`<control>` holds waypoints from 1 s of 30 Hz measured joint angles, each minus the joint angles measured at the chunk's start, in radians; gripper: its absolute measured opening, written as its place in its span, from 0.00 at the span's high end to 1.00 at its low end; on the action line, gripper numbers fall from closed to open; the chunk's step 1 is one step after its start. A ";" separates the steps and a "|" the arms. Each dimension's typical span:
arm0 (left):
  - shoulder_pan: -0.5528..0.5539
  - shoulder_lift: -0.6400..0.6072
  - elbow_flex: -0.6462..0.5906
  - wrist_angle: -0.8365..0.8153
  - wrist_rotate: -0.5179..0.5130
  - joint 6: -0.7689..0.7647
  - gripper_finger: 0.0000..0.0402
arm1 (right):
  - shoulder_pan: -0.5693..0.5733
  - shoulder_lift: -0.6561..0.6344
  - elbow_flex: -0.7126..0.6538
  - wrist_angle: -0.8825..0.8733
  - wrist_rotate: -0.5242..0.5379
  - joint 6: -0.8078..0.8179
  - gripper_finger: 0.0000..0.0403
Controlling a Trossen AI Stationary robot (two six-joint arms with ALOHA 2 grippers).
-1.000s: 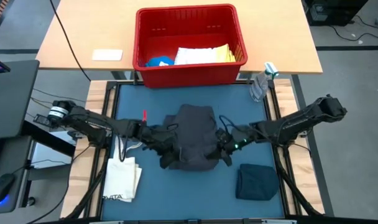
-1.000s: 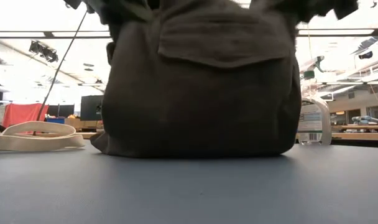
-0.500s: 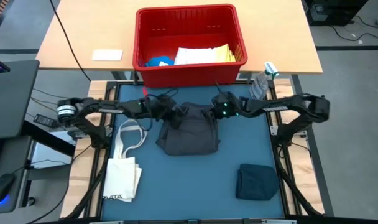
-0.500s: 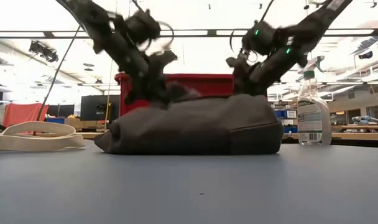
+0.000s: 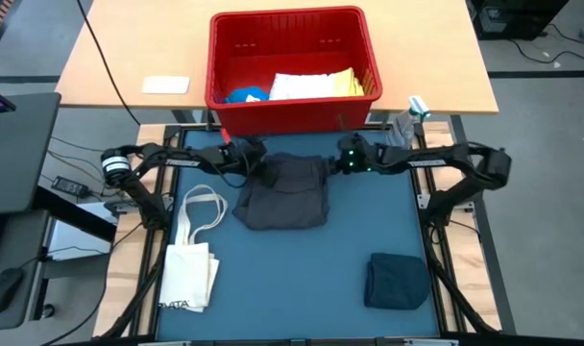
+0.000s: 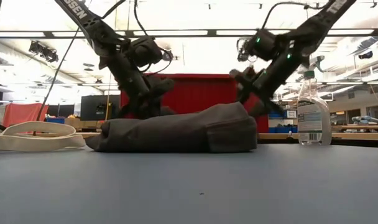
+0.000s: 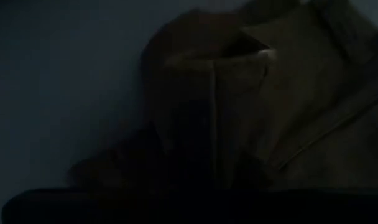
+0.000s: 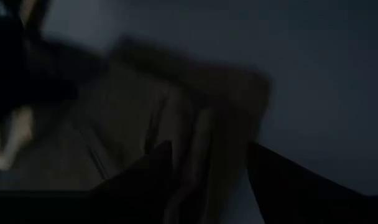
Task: Fold Laundry from Bin
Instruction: Fold the gray blue shorts
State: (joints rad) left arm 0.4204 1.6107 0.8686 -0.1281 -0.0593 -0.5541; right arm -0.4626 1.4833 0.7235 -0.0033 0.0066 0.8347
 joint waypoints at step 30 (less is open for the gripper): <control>-0.322 -0.088 0.046 -0.047 -0.051 -0.063 0.52 | 0.346 -0.051 0.001 -0.260 -0.154 0.059 0.65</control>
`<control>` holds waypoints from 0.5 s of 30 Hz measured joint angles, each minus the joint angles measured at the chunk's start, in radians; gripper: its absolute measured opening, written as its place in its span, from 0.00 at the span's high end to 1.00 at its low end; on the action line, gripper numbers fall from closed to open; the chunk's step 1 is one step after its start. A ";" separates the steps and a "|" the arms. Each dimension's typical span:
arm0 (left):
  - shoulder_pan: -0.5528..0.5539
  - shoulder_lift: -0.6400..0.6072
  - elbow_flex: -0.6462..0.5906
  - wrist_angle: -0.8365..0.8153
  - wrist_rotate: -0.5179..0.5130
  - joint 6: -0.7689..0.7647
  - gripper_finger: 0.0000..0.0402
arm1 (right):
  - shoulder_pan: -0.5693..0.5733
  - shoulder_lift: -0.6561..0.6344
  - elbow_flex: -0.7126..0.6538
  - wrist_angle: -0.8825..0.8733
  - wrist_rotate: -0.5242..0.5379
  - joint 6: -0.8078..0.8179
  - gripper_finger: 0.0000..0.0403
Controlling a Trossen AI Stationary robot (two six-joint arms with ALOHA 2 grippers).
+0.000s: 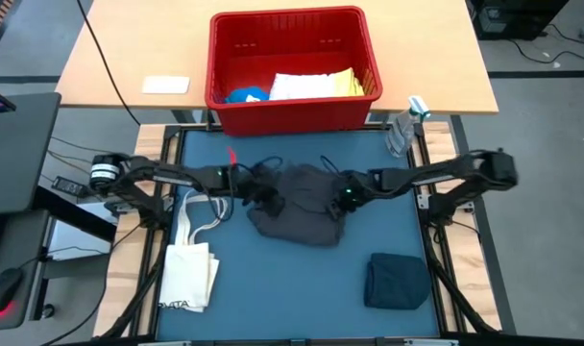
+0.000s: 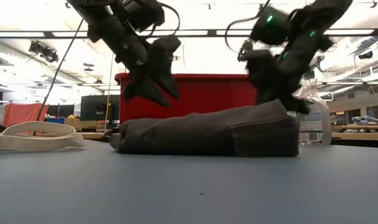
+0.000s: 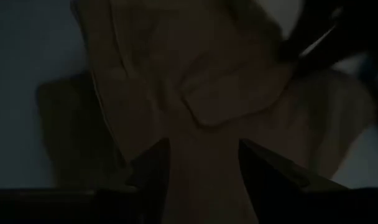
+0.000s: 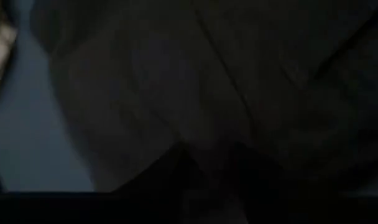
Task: Fold Laundry from Bin
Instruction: Fold the gray blue shorts, then stack the folded dark blue shorts on the folded gray shorts
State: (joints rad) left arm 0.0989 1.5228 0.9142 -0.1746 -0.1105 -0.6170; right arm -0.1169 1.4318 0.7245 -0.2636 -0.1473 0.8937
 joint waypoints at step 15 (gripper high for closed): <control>-0.075 0.279 0.001 0.233 0.004 -0.063 0.52 | 0.151 -0.514 0.002 -0.605 -0.080 -0.153 0.65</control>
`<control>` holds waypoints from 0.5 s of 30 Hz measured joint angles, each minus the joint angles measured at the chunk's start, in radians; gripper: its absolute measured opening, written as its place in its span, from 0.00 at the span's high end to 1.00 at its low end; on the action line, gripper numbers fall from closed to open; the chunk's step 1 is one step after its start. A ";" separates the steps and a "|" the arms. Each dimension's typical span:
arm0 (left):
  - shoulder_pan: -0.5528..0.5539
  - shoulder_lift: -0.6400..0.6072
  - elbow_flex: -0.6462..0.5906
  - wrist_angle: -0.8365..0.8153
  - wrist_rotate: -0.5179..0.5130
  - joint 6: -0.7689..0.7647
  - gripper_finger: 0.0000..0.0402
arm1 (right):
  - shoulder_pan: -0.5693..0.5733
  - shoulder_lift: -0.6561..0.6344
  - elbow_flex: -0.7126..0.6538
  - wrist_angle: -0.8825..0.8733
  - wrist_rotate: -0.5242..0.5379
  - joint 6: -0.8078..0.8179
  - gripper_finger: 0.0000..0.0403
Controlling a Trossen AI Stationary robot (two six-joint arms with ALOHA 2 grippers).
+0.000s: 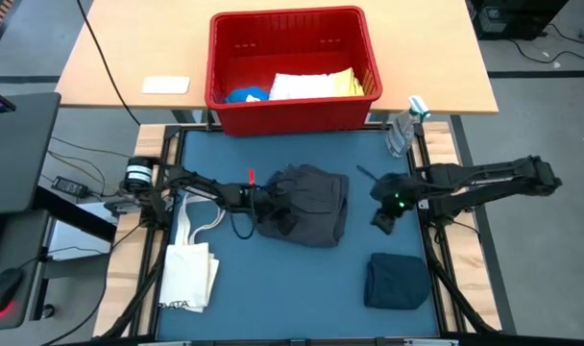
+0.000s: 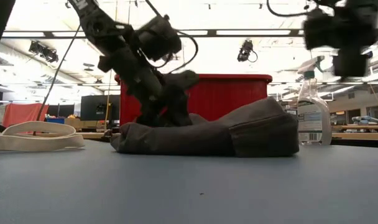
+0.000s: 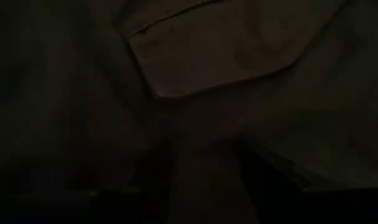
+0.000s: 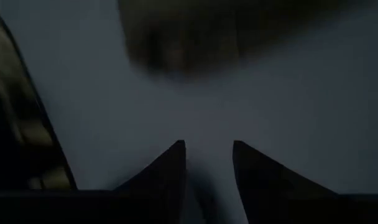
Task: Fold Laundry from Bin
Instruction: Stack the folded dark blue shorts on the folded gray shorts
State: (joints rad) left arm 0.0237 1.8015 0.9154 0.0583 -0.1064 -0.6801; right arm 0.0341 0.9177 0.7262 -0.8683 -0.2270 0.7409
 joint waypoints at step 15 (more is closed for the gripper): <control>0.019 -0.192 0.135 -0.029 0.089 -0.053 0.52 | 0.481 0.070 0.000 -0.040 -0.047 0.162 0.65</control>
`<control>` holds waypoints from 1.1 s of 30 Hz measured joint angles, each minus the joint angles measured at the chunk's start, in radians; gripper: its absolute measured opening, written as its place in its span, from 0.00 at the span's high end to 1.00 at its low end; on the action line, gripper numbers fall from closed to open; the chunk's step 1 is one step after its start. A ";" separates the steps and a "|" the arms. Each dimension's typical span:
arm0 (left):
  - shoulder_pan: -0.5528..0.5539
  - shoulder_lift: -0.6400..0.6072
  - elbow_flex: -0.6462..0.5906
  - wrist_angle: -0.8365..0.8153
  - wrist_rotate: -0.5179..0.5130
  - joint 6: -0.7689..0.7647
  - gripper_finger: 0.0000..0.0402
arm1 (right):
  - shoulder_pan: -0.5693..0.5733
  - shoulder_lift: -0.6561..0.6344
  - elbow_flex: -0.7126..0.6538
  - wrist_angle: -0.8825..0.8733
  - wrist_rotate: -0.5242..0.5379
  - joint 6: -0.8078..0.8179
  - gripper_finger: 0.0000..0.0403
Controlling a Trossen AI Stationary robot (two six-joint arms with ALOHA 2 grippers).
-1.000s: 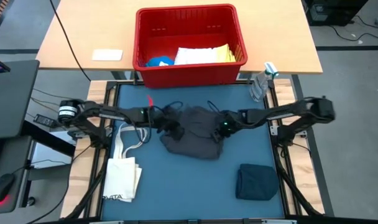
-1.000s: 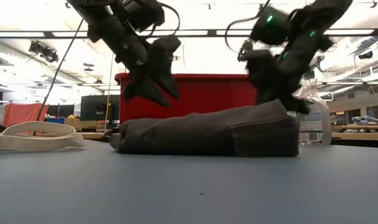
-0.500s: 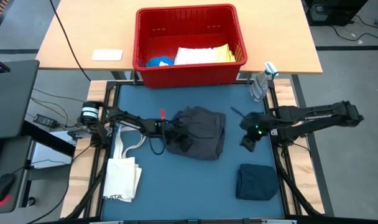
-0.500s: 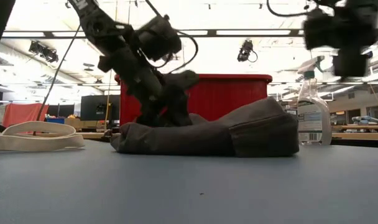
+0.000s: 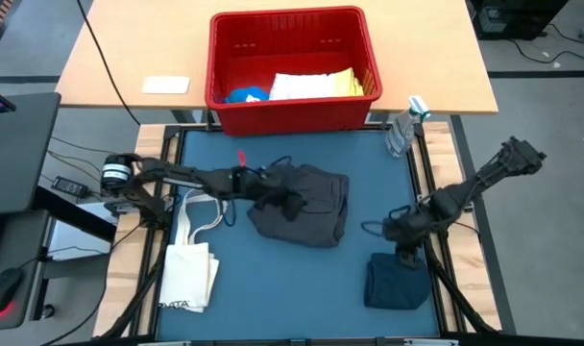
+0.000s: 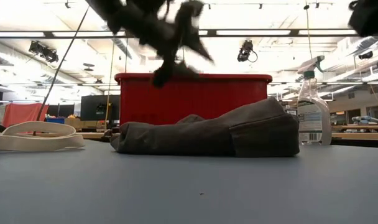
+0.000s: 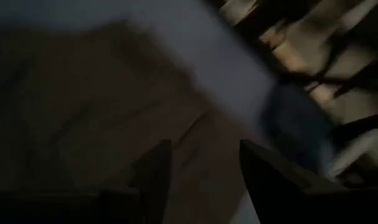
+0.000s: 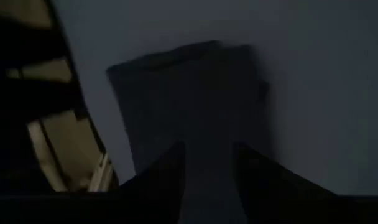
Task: Fold Laundry from Bin
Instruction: Stack the folded dark blue shorts on the folded gray shorts
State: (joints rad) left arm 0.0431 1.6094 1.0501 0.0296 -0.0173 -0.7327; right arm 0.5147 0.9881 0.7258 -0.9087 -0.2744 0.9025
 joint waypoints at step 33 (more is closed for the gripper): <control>-0.329 -0.058 0.165 -0.236 -0.095 0.128 0.52 | 0.119 0.658 0.121 0.291 0.074 -1.075 0.21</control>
State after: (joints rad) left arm -0.2856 1.5513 1.2152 -0.2066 -0.1127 -0.6047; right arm 0.6334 1.6464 0.8467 -0.6179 -0.2007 -0.1721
